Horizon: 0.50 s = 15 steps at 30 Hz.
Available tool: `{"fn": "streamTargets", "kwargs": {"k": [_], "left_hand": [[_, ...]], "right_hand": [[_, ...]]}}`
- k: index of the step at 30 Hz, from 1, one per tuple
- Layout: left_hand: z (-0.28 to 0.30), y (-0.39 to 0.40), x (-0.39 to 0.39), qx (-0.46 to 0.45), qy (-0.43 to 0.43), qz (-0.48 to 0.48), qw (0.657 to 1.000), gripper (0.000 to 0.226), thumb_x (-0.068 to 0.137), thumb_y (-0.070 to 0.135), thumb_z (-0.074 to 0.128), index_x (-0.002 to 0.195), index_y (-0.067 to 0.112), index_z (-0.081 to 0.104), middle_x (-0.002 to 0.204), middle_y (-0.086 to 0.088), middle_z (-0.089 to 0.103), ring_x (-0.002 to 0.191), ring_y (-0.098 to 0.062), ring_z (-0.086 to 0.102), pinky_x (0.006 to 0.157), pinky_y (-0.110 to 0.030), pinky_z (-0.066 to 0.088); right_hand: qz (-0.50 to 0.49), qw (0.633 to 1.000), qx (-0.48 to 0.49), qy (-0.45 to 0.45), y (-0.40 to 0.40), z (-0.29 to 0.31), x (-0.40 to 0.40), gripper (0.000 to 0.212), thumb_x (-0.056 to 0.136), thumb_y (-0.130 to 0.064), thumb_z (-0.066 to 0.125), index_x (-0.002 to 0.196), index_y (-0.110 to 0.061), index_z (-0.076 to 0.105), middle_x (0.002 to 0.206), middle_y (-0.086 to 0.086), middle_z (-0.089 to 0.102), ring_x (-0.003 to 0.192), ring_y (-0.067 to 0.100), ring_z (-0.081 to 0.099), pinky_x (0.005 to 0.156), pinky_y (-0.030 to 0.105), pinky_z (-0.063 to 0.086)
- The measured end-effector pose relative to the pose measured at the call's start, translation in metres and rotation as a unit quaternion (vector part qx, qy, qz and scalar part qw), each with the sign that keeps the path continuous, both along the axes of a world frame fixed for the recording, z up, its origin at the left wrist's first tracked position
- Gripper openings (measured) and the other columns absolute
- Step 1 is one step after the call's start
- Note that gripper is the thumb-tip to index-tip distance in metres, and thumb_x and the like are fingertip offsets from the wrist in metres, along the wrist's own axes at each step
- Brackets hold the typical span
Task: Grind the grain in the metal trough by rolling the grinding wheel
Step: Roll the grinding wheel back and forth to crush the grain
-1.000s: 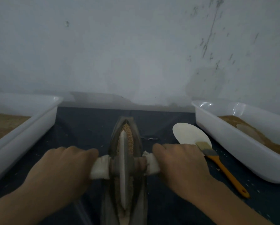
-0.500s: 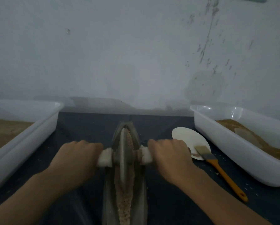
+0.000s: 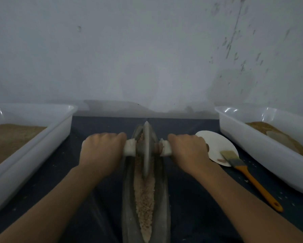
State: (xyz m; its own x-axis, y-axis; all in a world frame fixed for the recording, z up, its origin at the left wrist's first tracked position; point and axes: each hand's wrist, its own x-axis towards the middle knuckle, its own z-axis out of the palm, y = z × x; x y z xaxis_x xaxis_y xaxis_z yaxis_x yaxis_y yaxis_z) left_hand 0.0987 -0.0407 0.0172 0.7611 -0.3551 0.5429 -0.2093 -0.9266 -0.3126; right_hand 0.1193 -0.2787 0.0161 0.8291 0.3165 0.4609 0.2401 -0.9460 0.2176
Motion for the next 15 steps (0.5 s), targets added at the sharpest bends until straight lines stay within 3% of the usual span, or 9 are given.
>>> {"fn": "streamTargets", "kwargs": {"k": [6, 10, 13, 15], "left_hand": [[-0.002, 0.005, -0.012, -0.008, 0.053, 0.039, 0.998, 0.031, 0.078, 0.041, 0.059, 0.076, 0.030, 0.031, 0.069, 0.008, 0.050, 0.063, -0.016, 0.055, 0.054, -0.029, 0.030], [0.002, 0.013, -0.056, -0.038, 0.161, 0.038, 0.985, 0.029, 0.079, 0.049, 0.056, 0.077, 0.037, 0.030, 0.069, 0.010, 0.043, 0.066, -0.007, 0.049, 0.057, -0.026, 0.032], [0.003, 0.017, -0.079, -0.007, 0.119, 0.040, 0.992, 0.038, 0.072, 0.054, 0.057, 0.072, 0.037, 0.023, 0.060, 0.010, 0.033, 0.054, -0.008, 0.032, 0.048, -0.026, 0.020], [0.003, 0.016, -0.077, 0.000, 0.089, 0.035, 0.995, 0.040, 0.070, 0.053, 0.059, 0.071, 0.036, 0.022, 0.058, 0.010, 0.030, 0.053, -0.008, 0.032, 0.046, -0.026, 0.017]], "right_hand": [[0.036, 0.999, -0.019, 0.008, -0.001, 0.005, -0.024, 0.025, 0.081, -0.029, 0.065, 0.085, -0.026, 0.041, 0.076, -0.005, 0.058, 0.062, 0.019, 0.054, 0.053, 0.031, 0.038], [0.084, 0.994, -0.057, -0.043, -0.001, 0.014, -0.072, 0.039, 0.051, -0.020, 0.084, 0.073, -0.020, 0.052, 0.057, -0.002, 0.054, 0.044, 0.020, 0.050, 0.041, 0.028, 0.033], [0.094, 0.993, -0.036, -0.053, -0.006, 0.015, -0.093, 0.044, 0.038, -0.009, 0.083, 0.064, -0.018, 0.048, 0.051, 0.002, 0.049, 0.037, 0.025, 0.045, 0.038, 0.026, 0.029], [0.092, 0.994, -0.033, -0.052, -0.009, 0.012, -0.093, 0.043, 0.039, -0.008, 0.082, 0.064, -0.018, 0.048, 0.050, 0.001, 0.048, 0.037, 0.025, 0.045, 0.038, 0.026, 0.028]]}}
